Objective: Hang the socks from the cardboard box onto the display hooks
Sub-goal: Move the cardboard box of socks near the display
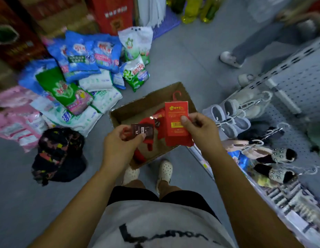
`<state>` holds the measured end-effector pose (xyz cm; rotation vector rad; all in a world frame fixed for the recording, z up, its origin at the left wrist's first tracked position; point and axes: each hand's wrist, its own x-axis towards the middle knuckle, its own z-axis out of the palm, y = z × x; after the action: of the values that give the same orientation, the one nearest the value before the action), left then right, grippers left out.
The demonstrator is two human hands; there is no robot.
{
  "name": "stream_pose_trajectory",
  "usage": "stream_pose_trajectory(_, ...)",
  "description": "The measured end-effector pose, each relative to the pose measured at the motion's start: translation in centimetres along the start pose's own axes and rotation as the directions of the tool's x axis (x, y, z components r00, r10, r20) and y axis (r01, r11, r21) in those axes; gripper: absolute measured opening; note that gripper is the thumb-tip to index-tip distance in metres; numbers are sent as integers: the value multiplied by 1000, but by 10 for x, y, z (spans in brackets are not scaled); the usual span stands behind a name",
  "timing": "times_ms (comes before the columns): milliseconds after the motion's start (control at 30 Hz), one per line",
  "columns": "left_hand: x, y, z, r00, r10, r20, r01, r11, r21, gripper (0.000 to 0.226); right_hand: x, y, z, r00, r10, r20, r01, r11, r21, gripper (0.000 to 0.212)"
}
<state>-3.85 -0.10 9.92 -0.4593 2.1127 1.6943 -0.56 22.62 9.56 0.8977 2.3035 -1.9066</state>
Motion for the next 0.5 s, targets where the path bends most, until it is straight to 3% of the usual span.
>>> stream_pose_trajectory(167,-2,58,-11,972,156,176,-140,985,-99,15,-49,-33,3,985,-22,-173,58,977,206,19)
stream_pose_trajectory(267,-5,81,-12,938,185,293,-147,978,-149,15,-73,-45,5,973,-1,-231,72,951,302,15)
stream_pose_trajectory(367,-14,95,-7,894,190,406,-124,975,-183,14,-99,-48,3,942,17,-335,99,940,328,21)
stream_pose_trajectory(500,-31,101,14,786,216,579,-153,976,-156,17,-145,-44,-7,851,72,-520,168,901,400,24)
